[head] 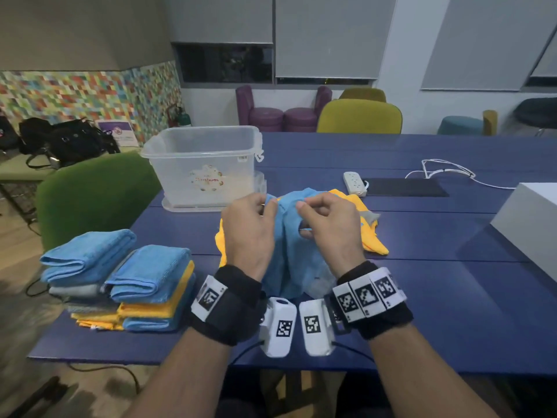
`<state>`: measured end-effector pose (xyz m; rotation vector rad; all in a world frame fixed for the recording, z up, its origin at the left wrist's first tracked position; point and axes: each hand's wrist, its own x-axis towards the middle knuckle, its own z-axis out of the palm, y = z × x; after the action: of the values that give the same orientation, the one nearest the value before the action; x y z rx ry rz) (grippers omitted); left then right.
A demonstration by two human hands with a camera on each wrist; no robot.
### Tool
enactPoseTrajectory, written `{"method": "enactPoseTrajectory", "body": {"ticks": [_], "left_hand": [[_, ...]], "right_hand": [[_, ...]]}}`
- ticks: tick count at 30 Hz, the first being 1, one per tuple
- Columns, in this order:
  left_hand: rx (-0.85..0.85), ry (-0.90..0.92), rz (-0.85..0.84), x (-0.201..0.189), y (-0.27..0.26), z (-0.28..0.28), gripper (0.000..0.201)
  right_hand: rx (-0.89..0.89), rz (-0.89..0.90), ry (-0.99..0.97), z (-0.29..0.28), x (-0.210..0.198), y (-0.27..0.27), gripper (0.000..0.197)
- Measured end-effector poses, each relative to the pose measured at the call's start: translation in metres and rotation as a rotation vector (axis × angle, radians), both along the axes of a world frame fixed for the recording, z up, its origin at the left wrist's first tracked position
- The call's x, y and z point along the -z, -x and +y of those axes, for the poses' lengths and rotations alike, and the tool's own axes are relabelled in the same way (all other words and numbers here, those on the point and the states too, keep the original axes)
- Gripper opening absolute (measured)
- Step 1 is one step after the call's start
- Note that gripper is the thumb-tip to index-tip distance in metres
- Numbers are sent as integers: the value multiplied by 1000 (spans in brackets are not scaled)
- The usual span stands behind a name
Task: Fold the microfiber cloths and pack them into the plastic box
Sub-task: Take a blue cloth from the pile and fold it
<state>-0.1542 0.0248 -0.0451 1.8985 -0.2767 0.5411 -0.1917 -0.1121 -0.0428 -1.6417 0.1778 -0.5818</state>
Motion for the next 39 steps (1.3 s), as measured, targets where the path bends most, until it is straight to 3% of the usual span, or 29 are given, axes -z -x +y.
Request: {"method": "enactPoseTrajectory", "body": {"ticks": [12,17,22,25,28,32,39], "left_hand": [[107,-226,39,-6,15,-5,36],[263,-163,67,-8,16,5,34],[279,-140,93,-6,10,16,11],[296,-152,79,-11,12,21,16],[316,-132,50,-21,15,23,15],[317,-53,12,-32,22,28,27],[216,-108,-78,-32,30,30,23]], "right_hand": [[-98,-53,78,13,-5,9,11],[-227,-6,99,6,-5,7,19],[-225,-8,245,-1,-4,6,29],[-106,-106,453,-7,-7,3,20],[-248,-135,652,-8,-14,-4,29],[-352,-163,658,-6,-33,-4,12],[-168,-230,841,-14,-58,-4,15]]}}
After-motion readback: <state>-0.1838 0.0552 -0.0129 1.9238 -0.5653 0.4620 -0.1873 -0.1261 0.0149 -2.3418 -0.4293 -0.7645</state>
